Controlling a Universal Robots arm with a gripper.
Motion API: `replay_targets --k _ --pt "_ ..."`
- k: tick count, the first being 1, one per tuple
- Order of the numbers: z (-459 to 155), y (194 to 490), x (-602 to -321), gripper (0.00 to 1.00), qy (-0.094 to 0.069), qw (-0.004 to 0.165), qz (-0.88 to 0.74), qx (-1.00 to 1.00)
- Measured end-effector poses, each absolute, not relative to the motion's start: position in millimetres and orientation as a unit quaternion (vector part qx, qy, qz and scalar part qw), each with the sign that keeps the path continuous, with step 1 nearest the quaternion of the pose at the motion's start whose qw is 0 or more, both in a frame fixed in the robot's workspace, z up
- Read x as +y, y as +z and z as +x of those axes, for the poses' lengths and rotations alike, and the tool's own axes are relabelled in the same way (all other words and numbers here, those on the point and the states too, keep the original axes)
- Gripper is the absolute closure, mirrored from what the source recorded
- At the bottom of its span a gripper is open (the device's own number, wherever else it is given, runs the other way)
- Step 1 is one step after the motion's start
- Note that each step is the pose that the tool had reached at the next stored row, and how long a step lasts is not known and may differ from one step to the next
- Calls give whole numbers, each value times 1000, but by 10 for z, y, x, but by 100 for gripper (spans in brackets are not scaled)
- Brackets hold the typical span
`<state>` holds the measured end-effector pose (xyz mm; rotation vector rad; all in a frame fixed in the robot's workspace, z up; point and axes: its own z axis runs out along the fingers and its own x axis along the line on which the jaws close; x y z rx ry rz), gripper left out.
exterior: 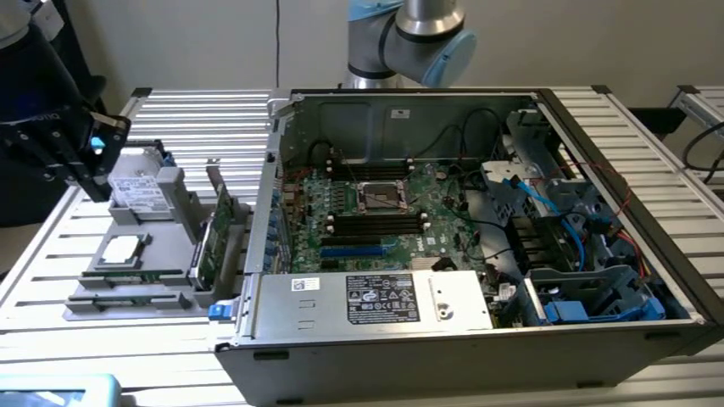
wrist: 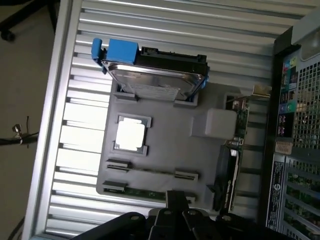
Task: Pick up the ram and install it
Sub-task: 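Pick up the ram and move it above insertion slot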
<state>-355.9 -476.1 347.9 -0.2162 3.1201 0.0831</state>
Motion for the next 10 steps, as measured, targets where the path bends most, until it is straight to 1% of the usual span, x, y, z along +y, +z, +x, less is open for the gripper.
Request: replay_targets --k 10 --pt "-3559 3478 -4761 89 27 4 -159 987"
